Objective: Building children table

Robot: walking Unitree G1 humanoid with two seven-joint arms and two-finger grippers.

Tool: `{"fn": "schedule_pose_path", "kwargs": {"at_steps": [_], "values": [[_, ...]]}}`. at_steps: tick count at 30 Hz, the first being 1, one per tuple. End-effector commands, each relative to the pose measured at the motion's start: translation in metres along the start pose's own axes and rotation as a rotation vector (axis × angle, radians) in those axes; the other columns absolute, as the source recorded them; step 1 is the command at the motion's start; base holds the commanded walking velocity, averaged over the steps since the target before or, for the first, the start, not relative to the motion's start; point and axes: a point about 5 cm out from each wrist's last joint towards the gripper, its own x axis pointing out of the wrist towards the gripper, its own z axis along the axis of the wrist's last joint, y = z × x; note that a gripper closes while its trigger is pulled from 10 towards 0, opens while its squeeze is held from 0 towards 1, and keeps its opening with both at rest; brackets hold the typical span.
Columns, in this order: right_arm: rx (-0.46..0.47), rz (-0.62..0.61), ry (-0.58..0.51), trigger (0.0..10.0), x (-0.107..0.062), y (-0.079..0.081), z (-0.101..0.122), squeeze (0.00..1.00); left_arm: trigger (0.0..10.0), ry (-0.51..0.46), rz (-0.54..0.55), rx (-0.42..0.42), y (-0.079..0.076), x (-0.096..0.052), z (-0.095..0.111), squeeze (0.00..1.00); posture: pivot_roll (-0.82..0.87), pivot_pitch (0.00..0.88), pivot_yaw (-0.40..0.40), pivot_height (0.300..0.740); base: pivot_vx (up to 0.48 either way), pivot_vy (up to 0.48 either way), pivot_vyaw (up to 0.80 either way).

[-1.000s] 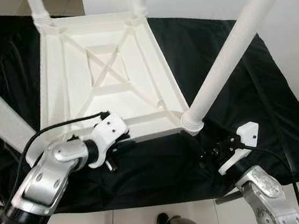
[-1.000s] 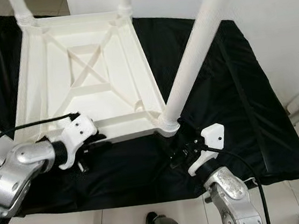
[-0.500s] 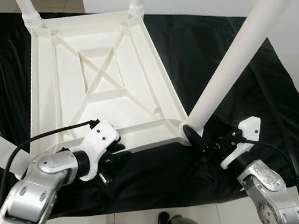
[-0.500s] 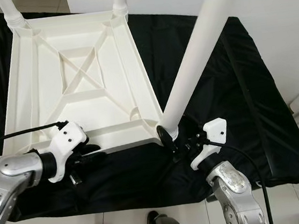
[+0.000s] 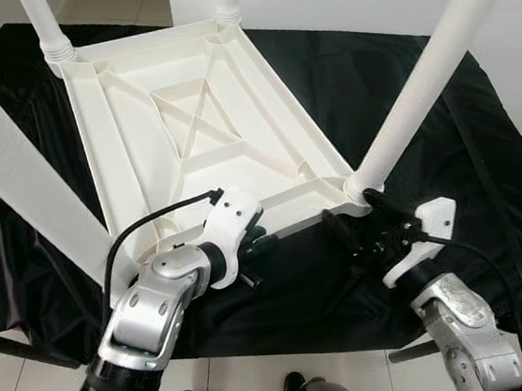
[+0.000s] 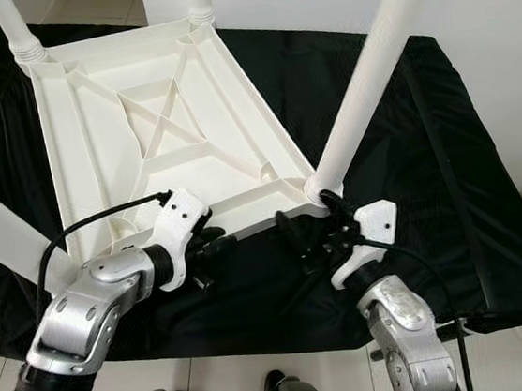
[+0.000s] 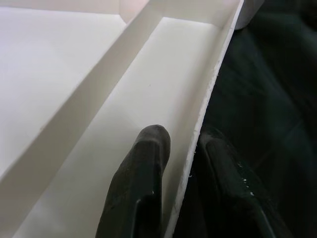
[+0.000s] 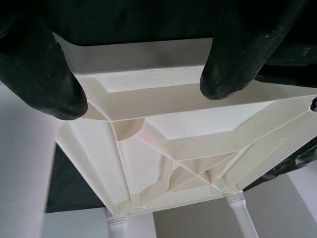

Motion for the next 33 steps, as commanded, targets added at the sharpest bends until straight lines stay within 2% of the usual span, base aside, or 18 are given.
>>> {"fn": "schedule_pose_path", "kwargs": {"at_steps": [1,6,7,10,13,14,18,19,22,23,25,28,30,31,33], "values": [[-0.004,-0.008,0.006,10.0,-0.002,0.0,-0.002,0.0,10.0,-0.053,0.177,0.024,0.002,0.005,0.007,0.0,0.05,0.22,-0.057,0.74,0.0,0.0,0.0],[-0.002,-0.013,0.006,10.0,-0.003,0.0,-0.002,0.0,10.0,-0.08,0.113,0.058,-0.006,0.003,0.009,0.0,0.06,0.221,-0.052,0.74,0.0,0.0,0.0],[0.0,-0.015,0.006,10.0,-0.003,0.0,-0.003,0.0,10.0,-0.098,0.072,0.045,-0.01,0.001,0.008,1.0,0.06,0.224,-0.048,0.74,0.0,0.0,0.0],[0.003,-0.016,0.005,10.0,-0.002,0.001,-0.003,0.0,10.0,-0.116,0.008,0.042,-0.017,-0.005,0.006,1.0,0.06,0.225,-0.047,0.74,0.0,0.0,0.0],[0.005,-0.015,0.003,10.0,-0.002,0.002,-0.004,0.0,10.0,-0.128,-0.088,0.115,-0.028,-0.015,0.004,1.0,0.07,0.226,-0.045,0.74,0.0,0.0,0.0],[0.007,-0.015,0.002,10.0,-0.001,0.002,-0.004,0.0,10.0,-0.132,-0.133,0.137,-0.033,-0.021,0.003,0.0,0.07,0.226,-0.045,0.74,0.0,0.0,0.0],[0.007,-0.015,0.001,10.0,0.0,0.003,-0.004,0.0,10.0,-0.137,-0.168,0.128,-0.035,-0.027,0.002,0.0,0.07,0.228,-0.045,0.74,0.0,0.0,0.0],[0.008,-0.013,0.0,10.0,0.0,0.003,-0.004,0.0,10.0,-0.144,-0.182,0.127,-0.035,-0.032,0.002,0.0,0.07,0.228,-0.047,0.74,0.0,0.0,0.0],[0.008,-0.007,-0.001,10.0,0.003,0.002,-0.005,0.0,10.0,-0.188,-0.178,0.056,-0.031,-0.05,0.005,0.0,0.08,0.228,-0.057,0.74,0.0,0.0,0.0],[0.008,-0.007,-0.001,10.0,0.003,0.002,-0.005,0.0,10.0,-0.188,-0.178,0.056,-0.031,-0.05,0.005,0.0,0.08,0.228,-0.057,0.74,0.0,0.0,0.0],[0.004,0.001,-0.005,10.0,0.007,0.0,-0.004,0.0,10.0,-0.225,-0.204,0.014,-0.033,-0.065,0.007,0.0,0.09,0.227,-0.066,0.74,0.0,0.0,0.0],[0.002,0.007,-0.006,10.0,0.009,-0.001,-0.004,0.0,10.0,-0.238,-0.214,0.007,-0.035,-0.072,0.007,0.0,0.09,0.227,-0.066,0.74,0.0,0.0,0.0],[-0.01,0.028,-0.014,10.0,0.017,-0.005,-0.003,0.0,10.0,-0.248,-0.231,-0.025,-0.037,-0.091,0.002,0.0,0.11,0.227,-0.087,0.74,0.0,0.0,0.0],[-0.01,0.028,-0.014,10.0,0.017,-0.005,-0.003,0.0,10.0,-0.248,-0.231,-0.025,-0.037,-0.091,0.002,0.0,0.11,0.227,-0.087,0.74,0.0,0.0,0.0],[-0.025,0.044,-0.02,10.0,0.024,-0.01,-0.002,0.0,10.0,-0.24,-0.25,-0.048,-0.038,-0.102,-0.002,0.0,0.13,0.228,-0.103,0.74,0.0,0.0,0.0]]}}
